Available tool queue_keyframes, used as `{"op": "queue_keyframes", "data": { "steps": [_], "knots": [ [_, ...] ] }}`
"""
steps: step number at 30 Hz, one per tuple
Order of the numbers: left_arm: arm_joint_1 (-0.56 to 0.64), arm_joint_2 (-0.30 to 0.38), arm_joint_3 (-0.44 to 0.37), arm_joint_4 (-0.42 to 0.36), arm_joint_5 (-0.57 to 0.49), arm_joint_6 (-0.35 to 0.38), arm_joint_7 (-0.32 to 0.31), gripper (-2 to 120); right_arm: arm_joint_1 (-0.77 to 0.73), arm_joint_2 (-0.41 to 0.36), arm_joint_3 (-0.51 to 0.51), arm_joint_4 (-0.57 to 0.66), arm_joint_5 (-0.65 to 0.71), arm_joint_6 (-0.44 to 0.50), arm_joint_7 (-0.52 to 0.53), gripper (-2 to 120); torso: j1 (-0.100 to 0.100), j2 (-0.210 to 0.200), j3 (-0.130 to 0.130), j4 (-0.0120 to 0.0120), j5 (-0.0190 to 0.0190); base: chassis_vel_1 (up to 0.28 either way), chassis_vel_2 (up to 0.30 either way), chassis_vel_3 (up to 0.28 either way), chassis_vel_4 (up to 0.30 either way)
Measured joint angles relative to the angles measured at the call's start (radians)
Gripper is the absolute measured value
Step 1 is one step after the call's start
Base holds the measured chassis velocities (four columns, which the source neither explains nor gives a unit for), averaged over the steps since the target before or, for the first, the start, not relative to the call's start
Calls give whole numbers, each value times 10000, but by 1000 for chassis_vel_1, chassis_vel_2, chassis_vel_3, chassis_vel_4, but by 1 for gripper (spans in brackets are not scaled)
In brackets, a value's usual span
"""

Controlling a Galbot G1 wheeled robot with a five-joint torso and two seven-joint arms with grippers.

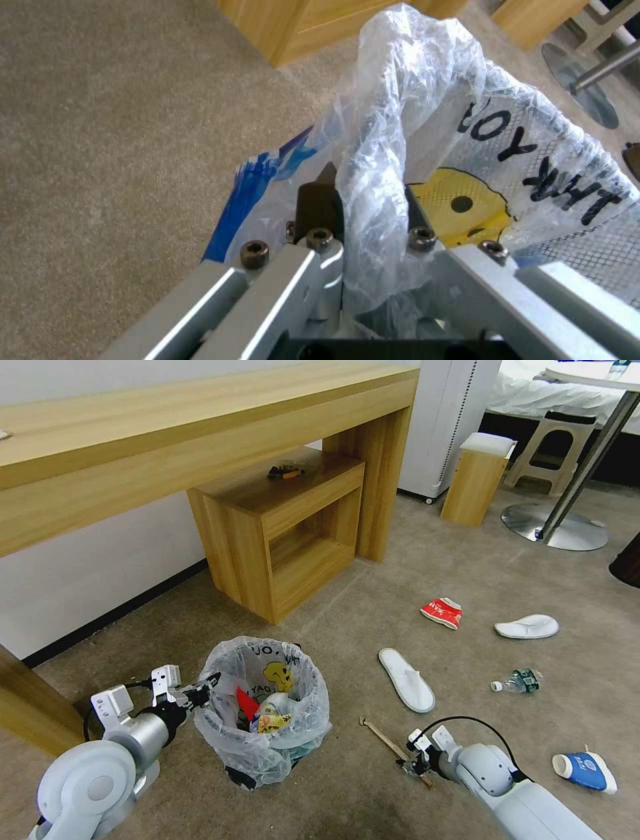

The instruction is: Pick up the trash bin and place the garbage on the floor into it.

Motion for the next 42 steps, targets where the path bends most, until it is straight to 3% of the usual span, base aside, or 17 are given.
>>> {"op": "queue_keyframes", "data": {
  "steps": [18,25,38,42],
  "knots": [
    [-12,14,9,-23,-12,0,0,3,-143,-36,-129,-154,-275,84,-7,59,0,0,0,0,0,0,0,0,0],
    [-12,-3,10,-23,-9,-2,5,3,-145,-52,-49,-213,-308,114,-18,45,0,0,0,0,0,0,0,0,0],
    [-14,-30,22,-8,1,-9,15,3,-122,-18,-44,-322,-388,151,-59,44,0,0,0,0,0,0,0,0,0],
    [-26,-22,17,0,3,-9,18,3,-107,-17,-54,-317,-390,154,-71,37,0,0,0,0,0,0,0,0,0]
  ]
}}
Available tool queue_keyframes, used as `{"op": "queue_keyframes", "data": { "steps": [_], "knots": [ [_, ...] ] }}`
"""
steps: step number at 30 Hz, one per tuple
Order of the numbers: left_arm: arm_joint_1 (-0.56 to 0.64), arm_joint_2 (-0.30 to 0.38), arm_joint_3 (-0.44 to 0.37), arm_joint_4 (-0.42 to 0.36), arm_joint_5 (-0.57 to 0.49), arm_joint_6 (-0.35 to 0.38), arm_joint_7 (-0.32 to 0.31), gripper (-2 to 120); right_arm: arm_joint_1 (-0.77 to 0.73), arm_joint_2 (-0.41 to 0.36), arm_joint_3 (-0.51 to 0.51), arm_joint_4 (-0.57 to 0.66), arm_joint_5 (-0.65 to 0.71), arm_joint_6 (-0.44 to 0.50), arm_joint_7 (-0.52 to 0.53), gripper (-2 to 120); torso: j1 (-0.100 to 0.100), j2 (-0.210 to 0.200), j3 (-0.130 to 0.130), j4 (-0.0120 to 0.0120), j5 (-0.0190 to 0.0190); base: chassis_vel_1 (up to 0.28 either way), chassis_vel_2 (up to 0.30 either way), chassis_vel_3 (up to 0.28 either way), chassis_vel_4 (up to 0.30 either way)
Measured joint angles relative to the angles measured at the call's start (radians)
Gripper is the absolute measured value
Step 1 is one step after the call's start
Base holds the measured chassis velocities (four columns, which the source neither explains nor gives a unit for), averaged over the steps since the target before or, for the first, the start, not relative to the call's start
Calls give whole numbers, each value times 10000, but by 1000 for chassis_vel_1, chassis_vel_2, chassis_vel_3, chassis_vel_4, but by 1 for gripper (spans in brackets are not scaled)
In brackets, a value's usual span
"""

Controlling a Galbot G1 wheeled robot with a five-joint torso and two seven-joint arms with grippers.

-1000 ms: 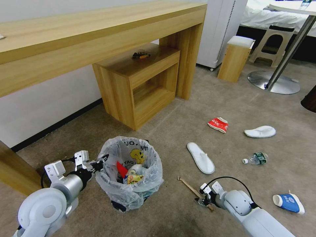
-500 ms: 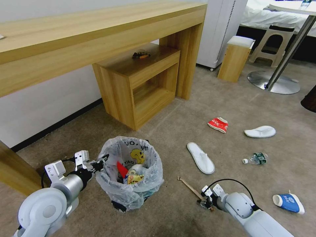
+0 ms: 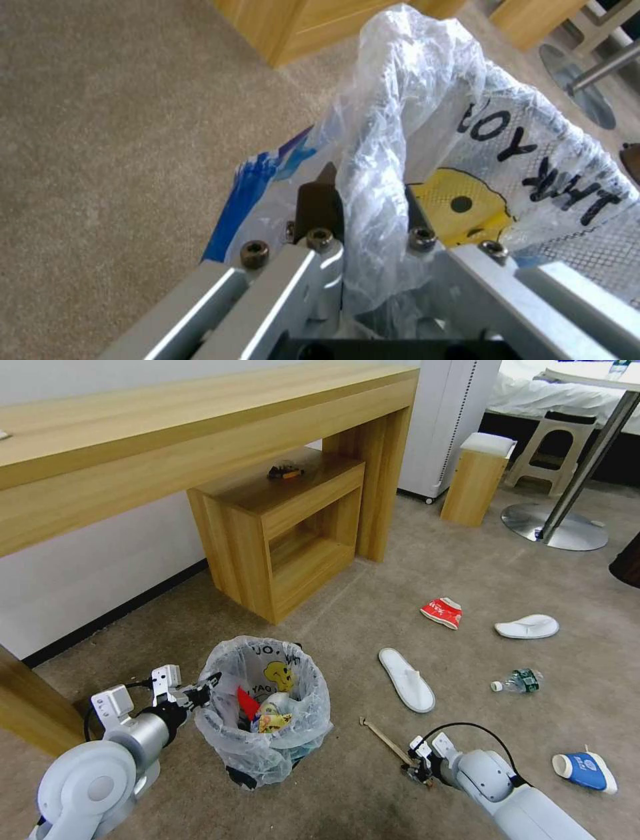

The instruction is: Pick up the trash bin and place the garbage on the floor into it.

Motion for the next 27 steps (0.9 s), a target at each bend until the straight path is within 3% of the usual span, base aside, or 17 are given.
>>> {"op": "queue_keyframes", "data": {
  "steps": [10,27],
  "knots": [
    [-10,-4,5,8,0,-1,7,3,-24,-13,18,38,0,0,-4,0,0,0,0,0,0,0,0,0,0],
    [-10,-4,11,0,-1,-2,9,3,-87,-117,147,183,34,135,11,0,0,0,0,0,0,0,0,0,0]
  ]
}}
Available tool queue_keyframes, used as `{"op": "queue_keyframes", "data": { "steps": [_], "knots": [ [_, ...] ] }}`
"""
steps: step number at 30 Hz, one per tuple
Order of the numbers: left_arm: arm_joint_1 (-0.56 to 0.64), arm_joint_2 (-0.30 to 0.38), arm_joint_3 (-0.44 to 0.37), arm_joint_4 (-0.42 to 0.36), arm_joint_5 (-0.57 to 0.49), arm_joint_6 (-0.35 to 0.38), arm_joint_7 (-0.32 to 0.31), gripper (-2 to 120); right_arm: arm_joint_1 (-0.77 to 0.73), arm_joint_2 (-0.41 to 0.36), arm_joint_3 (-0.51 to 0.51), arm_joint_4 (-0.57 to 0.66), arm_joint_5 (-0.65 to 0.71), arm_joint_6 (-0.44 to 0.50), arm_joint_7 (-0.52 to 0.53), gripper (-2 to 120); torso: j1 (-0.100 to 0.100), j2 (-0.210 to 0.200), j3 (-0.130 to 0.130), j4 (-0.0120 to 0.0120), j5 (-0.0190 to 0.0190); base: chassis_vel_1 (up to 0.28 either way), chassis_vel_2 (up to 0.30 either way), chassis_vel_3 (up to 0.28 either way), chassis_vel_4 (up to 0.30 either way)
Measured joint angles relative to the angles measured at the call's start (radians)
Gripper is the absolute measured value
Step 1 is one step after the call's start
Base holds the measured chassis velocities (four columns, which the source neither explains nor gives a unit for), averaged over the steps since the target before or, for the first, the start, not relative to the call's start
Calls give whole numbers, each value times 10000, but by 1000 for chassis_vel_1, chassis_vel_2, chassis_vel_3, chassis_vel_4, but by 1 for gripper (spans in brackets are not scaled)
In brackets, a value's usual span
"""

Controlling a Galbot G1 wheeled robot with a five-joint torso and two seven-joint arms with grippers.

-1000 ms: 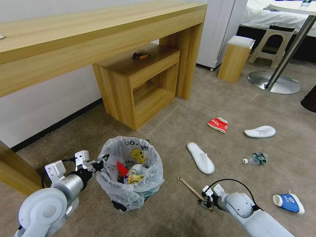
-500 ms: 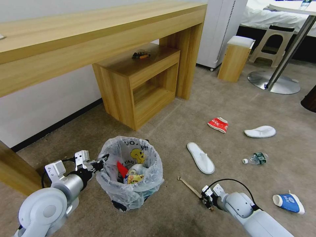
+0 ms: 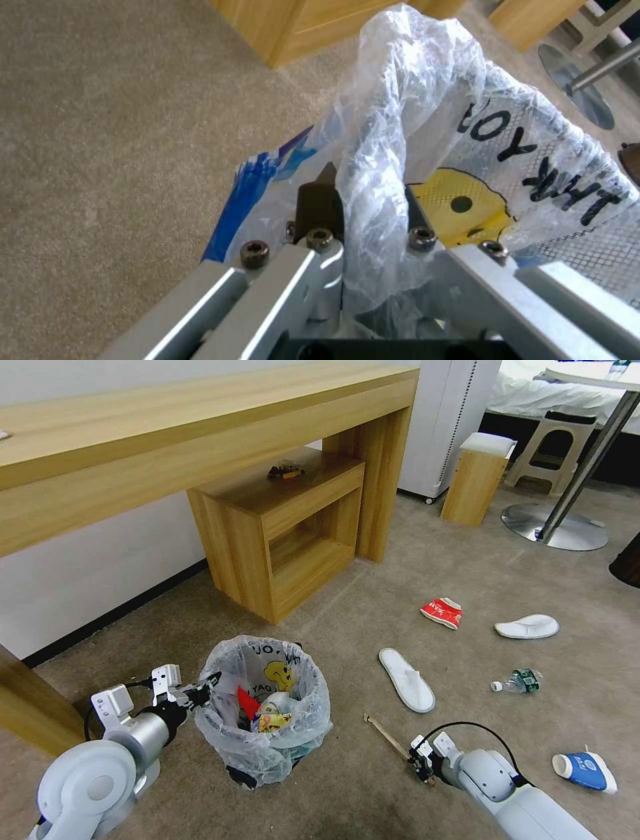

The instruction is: Pick up the trash bin and place the garbage on the floor into it.

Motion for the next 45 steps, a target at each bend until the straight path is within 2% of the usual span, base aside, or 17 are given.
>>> {"op": "queue_keyframes", "data": {
  "steps": [6,10,22,24,25,26,28,29,32,33,36,45],
  "knots": [
    [1,8,-12,0,0,-3,1,3,-69,-181,203,362,227,294,88,0,0,0,0,0,0,0,0,0,0],
    [19,15,-15,0,13,-6,0,3,-81,-351,423,723,720,837,302,0,0,1,0,0,0,0,0,0,0],
    [57,80,74,-4,105,-7,4,3,-120,-585,1323,2166,2713,2628,838,0,0,0,0,0,0,0,0,0,0],
    [90,81,156,-31,179,-7,4,3,10,-544,1434,2364,3199,3383,796,0,0,0,0,-1,-2,0,0,0,0],
    [100,75,196,-47,201,-7,4,3,116,-486,1459,2401,3465,3918,631,0,0,0,0,0,0,0,0,0,0],
    [100,75,196,-47,201,-7,4,3,116,-486,1459,2401,3465,3918,631,0,0,0,0,0,0,0,0,0,0],
    [121,73,275,-106,205,5,-3,3,341,-395,1480,2462,3934,4922,37,0,0,0,0,1,0,0,0,0,0],
    [121,73,275,-106,205,5,-3,3,341,-395,1480,2462,3934,4922,37,0,0,0,0,1,0,0,0,0,0],
    [151,114,359,-165,205,23,-13,3,551,-374,1463,2650,4465,5889,-750,0,0,0,0,1,-1,0,0,0,0],
    [151,114,359,-165,205,23,-13,3,551,-374,1463,2650,4465,5889,-750,0,0,0,0,1,-1,0,0,0,0],
    [183,172,480,-170,240,29,-16,3,768,-381,1348,2900,5097,6673,-1795,0,0,0,0,0,-1,0,0,0,0],
    [152,195,881,-51,508,33,55,3,1078,-151,1215,3252,6070,7135,-2649,0,0,0,0,1,-1,0,0,0,0]
  ]
}}
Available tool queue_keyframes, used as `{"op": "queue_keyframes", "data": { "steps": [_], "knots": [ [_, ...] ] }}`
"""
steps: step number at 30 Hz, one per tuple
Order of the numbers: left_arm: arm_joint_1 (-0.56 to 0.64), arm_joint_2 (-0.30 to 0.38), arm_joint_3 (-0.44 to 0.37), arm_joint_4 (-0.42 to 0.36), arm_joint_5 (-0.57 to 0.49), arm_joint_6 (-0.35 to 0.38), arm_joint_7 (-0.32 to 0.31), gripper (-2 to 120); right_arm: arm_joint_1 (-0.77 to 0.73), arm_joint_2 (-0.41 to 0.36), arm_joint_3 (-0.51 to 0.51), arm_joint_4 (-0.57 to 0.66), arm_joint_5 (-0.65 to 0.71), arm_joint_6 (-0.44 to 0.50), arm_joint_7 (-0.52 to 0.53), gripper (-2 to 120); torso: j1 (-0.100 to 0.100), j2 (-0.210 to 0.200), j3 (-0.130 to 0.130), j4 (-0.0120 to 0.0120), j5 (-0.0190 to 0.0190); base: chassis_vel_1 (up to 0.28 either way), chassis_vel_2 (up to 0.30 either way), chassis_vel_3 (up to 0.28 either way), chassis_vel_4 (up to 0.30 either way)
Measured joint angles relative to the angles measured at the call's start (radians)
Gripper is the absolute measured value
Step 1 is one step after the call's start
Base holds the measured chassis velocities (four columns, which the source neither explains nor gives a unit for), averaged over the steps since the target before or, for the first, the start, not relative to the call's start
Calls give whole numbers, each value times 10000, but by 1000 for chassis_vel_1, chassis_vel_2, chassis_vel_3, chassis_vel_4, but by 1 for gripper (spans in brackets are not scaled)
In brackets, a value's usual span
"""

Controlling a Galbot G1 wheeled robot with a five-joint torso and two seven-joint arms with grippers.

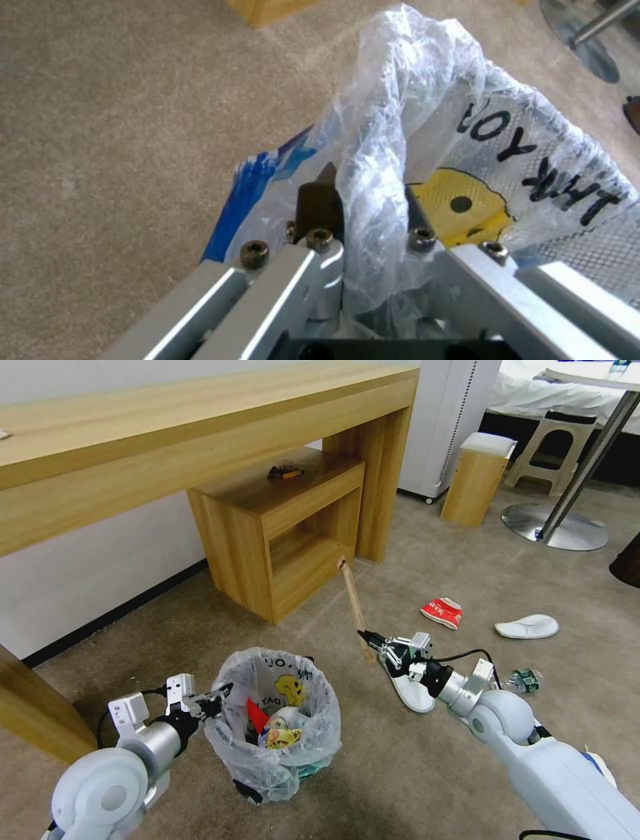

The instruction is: Pick up the trash bin and place the garbage on the floor into it.

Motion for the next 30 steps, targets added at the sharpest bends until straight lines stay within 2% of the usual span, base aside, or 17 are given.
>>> {"op": "queue_keyframes", "data": {
  "steps": [10,30],
  "knots": [
    [-176,-110,501,177,43,0,4,3,557,142,-569,174,382,383,-954,0,0,0,0,-2,0,0,0,0,0],
    [-656,-226,736,542,-144,-2,5,3,1382,336,-1593,348,779,448,-1271,0,0,0,0,-1,0,0,0,0,0]
  ]
}}
